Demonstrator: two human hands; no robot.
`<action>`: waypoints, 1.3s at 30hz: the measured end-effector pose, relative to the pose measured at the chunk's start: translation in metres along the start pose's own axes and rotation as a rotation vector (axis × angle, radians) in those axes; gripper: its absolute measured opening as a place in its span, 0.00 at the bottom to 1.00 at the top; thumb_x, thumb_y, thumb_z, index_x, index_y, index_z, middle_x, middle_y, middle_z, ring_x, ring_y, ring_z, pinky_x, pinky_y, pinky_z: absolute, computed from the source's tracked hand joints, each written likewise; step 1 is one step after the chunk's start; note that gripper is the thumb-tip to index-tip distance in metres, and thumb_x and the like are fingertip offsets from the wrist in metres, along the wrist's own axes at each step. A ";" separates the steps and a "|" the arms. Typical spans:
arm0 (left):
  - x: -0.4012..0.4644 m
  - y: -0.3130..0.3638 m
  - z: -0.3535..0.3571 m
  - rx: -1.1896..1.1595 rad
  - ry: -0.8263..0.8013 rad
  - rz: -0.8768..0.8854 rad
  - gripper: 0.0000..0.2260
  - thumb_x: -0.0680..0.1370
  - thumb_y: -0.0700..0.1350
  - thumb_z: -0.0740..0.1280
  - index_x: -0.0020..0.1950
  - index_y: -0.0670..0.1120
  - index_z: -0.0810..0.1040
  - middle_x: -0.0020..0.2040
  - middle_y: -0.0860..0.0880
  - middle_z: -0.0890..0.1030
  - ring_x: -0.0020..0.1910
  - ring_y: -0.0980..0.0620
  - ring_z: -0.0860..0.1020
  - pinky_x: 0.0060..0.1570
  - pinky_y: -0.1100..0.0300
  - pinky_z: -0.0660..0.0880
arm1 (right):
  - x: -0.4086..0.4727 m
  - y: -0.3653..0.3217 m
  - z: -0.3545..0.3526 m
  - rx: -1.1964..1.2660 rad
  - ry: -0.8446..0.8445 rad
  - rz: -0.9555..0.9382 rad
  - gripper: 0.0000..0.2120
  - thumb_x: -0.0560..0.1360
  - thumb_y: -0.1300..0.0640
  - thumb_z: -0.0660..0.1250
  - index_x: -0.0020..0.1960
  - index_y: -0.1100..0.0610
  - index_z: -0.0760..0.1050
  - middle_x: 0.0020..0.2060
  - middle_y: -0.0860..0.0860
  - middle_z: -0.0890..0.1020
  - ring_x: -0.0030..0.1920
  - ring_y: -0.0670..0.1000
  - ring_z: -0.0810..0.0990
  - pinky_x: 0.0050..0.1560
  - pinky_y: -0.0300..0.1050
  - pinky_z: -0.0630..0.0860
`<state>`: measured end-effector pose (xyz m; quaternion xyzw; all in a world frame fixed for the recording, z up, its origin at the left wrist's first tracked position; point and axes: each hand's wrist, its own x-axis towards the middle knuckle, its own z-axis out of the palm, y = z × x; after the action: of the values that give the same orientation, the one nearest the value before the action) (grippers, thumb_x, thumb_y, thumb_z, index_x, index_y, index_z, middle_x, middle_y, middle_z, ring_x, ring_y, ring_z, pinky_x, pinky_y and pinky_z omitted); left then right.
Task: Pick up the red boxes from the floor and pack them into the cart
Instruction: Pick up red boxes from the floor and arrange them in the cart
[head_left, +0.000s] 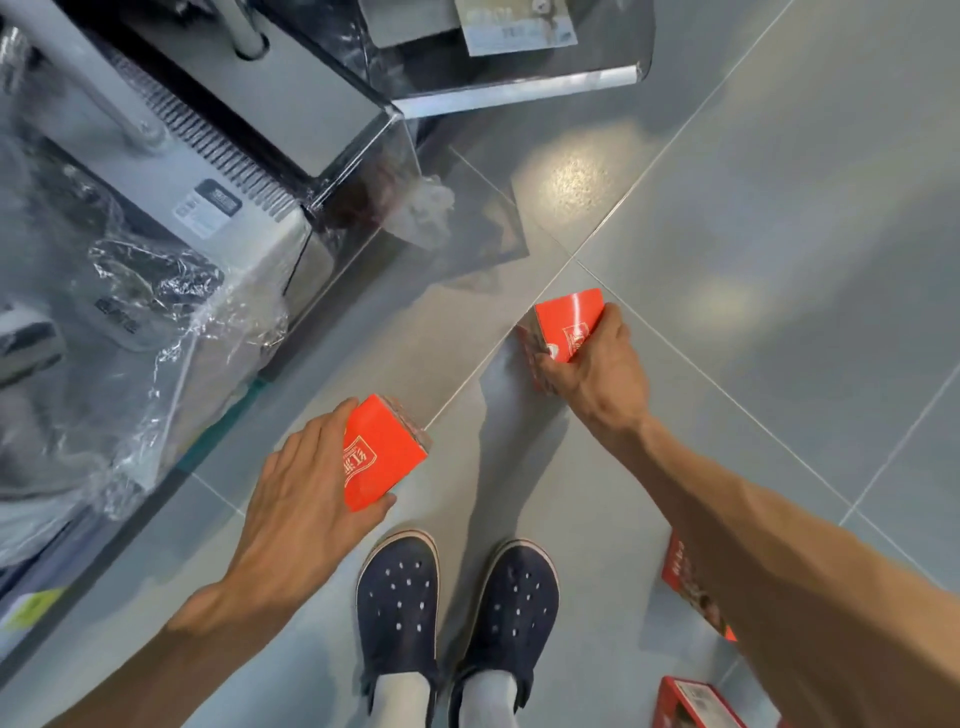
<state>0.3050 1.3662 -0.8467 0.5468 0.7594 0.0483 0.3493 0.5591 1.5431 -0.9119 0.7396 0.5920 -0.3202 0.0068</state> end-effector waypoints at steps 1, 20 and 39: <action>0.000 0.004 -0.007 0.011 0.000 -0.003 0.43 0.67 0.57 0.77 0.75 0.56 0.57 0.64 0.53 0.72 0.60 0.47 0.72 0.57 0.49 0.69 | -0.006 -0.003 -0.010 -0.002 -0.004 -0.024 0.39 0.66 0.34 0.71 0.67 0.53 0.61 0.58 0.55 0.74 0.53 0.62 0.78 0.50 0.59 0.77; -0.166 0.257 -0.406 0.071 0.194 0.291 0.43 0.66 0.67 0.67 0.76 0.54 0.58 0.63 0.52 0.73 0.59 0.48 0.72 0.52 0.54 0.66 | -0.294 -0.217 -0.521 -0.088 -0.027 -0.506 0.43 0.67 0.36 0.73 0.75 0.41 0.54 0.59 0.46 0.74 0.55 0.54 0.77 0.51 0.51 0.74; -0.603 0.251 -0.577 0.003 0.817 -0.335 0.45 0.66 0.73 0.65 0.77 0.58 0.54 0.67 0.54 0.71 0.64 0.51 0.70 0.61 0.52 0.71 | -0.592 -0.452 -0.618 -0.356 -0.245 -1.423 0.47 0.63 0.27 0.68 0.76 0.40 0.53 0.67 0.43 0.72 0.61 0.49 0.75 0.57 0.48 0.75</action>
<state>0.2638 1.1229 -0.0110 0.3528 0.9133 0.2023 0.0227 0.3935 1.4029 0.0318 0.1242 0.9659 -0.2265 -0.0166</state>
